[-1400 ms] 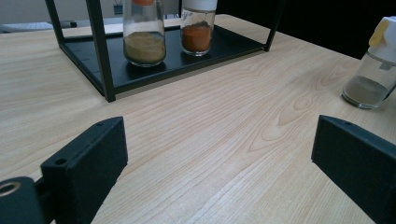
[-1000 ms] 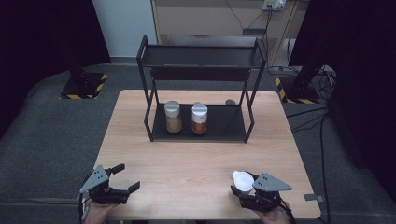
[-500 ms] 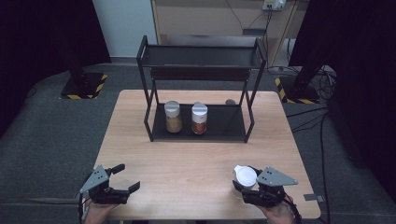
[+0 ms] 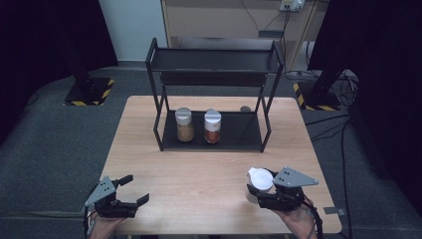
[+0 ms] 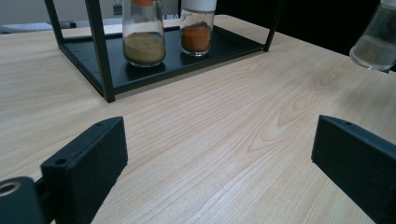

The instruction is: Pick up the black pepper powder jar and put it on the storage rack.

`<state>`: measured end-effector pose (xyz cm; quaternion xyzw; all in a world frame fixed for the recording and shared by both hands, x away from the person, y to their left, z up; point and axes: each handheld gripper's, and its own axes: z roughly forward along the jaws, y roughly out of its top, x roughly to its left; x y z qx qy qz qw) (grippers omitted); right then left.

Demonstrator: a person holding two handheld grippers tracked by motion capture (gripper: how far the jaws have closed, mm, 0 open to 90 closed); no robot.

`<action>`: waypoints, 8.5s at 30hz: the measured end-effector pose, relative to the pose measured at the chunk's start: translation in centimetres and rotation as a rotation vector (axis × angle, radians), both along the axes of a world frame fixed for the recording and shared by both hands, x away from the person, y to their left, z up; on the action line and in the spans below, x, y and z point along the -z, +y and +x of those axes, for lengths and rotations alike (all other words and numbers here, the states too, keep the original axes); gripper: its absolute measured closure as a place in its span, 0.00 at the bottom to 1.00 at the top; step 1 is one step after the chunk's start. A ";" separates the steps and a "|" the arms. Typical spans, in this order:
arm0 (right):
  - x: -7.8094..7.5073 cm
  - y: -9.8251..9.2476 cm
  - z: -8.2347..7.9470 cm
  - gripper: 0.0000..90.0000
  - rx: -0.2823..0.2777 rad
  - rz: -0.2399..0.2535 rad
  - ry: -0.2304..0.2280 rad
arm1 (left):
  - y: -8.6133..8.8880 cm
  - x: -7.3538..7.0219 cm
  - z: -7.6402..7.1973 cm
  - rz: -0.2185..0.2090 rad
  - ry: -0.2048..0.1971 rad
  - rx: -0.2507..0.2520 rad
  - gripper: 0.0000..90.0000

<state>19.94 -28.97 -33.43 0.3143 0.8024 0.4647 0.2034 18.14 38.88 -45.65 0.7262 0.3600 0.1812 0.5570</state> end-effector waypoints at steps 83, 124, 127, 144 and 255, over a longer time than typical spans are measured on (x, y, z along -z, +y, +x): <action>-3.7 8.0 17.3 0.34 0.242 0.020 -0.022 | 0.2 0.1 0.1 -0.007 0.007 -0.002 0.03; 4.3 9.4 20.4 0.34 0.327 0.008 0.009 | 0.1 0.1 0.3 0.000 0.010 0.010 0.03; 4.6 9.5 20.4 0.34 0.327 0.003 0.011 | 0.1 0.1 0.3 0.002 0.009 0.011 0.03; 5.6 9.1 20.3 0.34 0.336 0.019 0.025 | 0.0 0.0 0.3 0.008 0.010 0.013 0.03; 1.8 -6.7 -4.2 0.10 0.189 0.179 -0.121 | 0.1 0.2 0.2 -0.007 -0.001 0.014 0.03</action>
